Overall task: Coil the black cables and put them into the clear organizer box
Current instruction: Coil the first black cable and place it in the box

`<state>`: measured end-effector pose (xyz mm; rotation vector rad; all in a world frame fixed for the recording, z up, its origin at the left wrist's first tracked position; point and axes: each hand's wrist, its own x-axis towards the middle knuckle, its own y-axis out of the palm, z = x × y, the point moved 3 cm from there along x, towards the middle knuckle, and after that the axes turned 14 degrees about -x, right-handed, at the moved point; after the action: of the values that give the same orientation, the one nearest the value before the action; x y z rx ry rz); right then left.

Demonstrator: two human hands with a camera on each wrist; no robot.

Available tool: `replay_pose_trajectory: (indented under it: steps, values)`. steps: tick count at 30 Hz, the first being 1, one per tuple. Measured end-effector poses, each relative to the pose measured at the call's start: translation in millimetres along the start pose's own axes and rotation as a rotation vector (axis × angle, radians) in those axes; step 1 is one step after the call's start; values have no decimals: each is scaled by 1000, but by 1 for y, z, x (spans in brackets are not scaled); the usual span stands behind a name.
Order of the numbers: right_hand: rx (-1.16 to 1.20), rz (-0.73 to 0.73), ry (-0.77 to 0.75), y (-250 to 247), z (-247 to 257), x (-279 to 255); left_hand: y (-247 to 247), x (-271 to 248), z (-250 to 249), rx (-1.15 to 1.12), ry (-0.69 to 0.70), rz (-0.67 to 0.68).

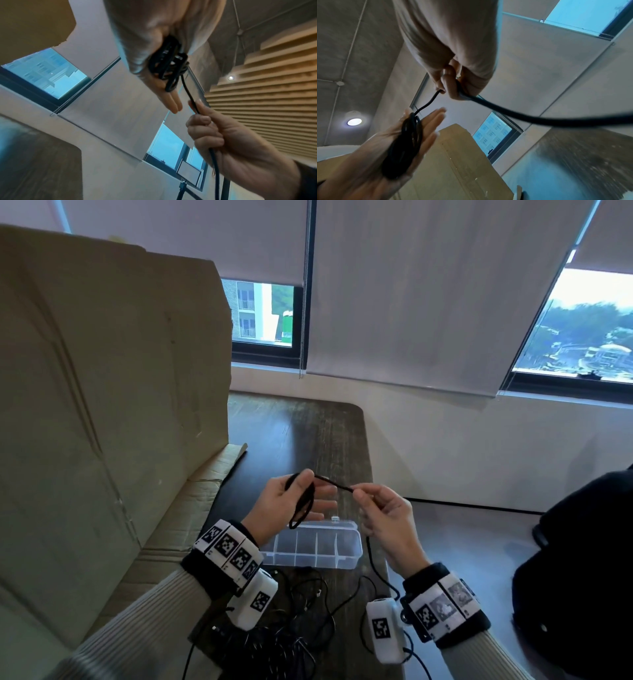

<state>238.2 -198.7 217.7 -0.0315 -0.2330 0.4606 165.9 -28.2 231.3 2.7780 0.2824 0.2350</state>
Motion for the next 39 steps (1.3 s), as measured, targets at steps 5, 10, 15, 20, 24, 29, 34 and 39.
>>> replay_pose_trajectory:
  steps: [5,10,15,20,24,29,34,39]
  values:
    - [-167,153,71,23,-26,-11,-3,8,-9,-224,52,-135]
    - [-520,461,17,54,-37,-30,-4,9,-10,-245,78,-187]
    - [-739,589,-140,56,-1,-27,-19,11,6,311,321,-195]
    - [-833,458,-277,42,26,-11,-17,4,19,614,243,164]
    - [-528,234,-219,23,23,5,-10,-2,21,759,106,340]
    - [-281,122,-117,11,10,13,-7,-2,17,499,-25,328]
    - [-236,45,-75,6,-1,12,-4,3,5,75,-44,136]
    - [-238,102,-8,15,-14,2,-4,6,0,-128,39,-53]
